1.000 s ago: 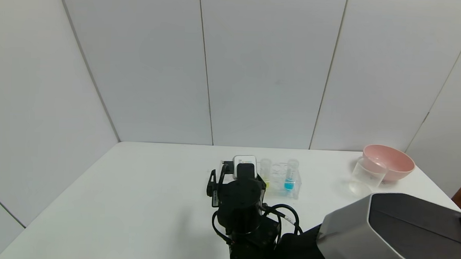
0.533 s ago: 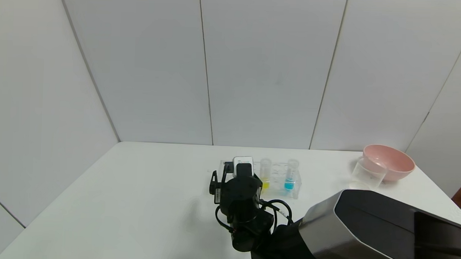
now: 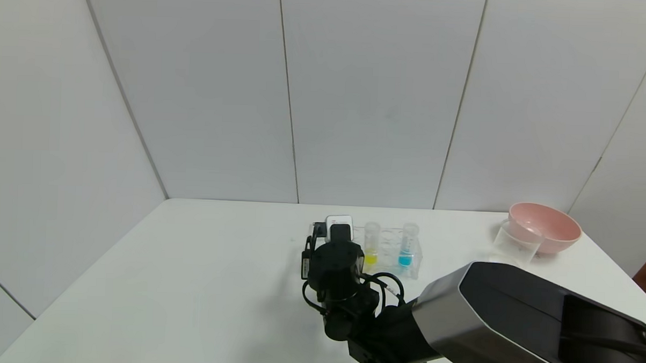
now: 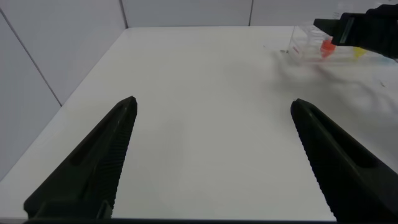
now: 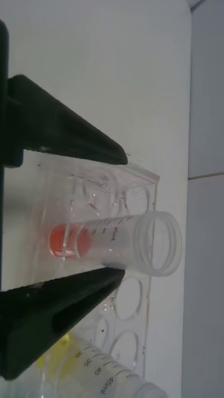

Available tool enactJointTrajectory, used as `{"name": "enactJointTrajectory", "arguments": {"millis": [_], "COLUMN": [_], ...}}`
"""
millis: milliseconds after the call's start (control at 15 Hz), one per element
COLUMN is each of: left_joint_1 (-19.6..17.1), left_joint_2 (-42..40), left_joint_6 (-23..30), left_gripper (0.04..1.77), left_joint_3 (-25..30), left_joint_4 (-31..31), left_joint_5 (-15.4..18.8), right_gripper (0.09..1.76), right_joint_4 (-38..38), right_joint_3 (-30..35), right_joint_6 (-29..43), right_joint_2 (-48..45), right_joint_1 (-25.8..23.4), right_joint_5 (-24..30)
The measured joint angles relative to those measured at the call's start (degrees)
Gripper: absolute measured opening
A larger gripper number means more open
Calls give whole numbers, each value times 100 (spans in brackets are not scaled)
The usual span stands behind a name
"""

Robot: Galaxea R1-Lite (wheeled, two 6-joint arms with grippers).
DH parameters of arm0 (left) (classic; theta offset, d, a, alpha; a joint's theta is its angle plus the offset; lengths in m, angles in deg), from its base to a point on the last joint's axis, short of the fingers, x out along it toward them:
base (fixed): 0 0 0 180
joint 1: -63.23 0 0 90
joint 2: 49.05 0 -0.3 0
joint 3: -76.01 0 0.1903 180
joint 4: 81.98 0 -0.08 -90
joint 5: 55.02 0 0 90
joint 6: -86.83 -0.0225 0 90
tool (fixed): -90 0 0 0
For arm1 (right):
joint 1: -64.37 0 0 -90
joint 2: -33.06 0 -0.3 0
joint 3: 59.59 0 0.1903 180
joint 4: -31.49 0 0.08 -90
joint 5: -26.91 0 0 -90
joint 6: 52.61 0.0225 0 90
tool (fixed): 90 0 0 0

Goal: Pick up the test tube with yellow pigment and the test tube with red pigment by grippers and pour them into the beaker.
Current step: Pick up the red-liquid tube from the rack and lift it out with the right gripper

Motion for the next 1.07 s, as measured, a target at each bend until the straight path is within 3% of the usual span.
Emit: {"name": "enactJointTrajectory", "arguments": {"millis": [267,333,1067], "left_joint_1": [0,0,2], "left_joint_2": [0,0,0], "left_joint_6": [0,0,0], "left_gripper": [176,176,176], "left_joint_3": [0,0,0], "left_joint_4": [0,0,0], "left_joint_5": [0,0,0], "right_gripper": [74,54,54], "right_joint_4": [2,-4,9], "right_joint_3": [-27,-27,-30], "right_joint_6": [-2,-5,-229], "right_joint_2": [40,44,-262], "right_joint_1": [-45,-54,-87], "right_joint_5": [110,110,161]}}
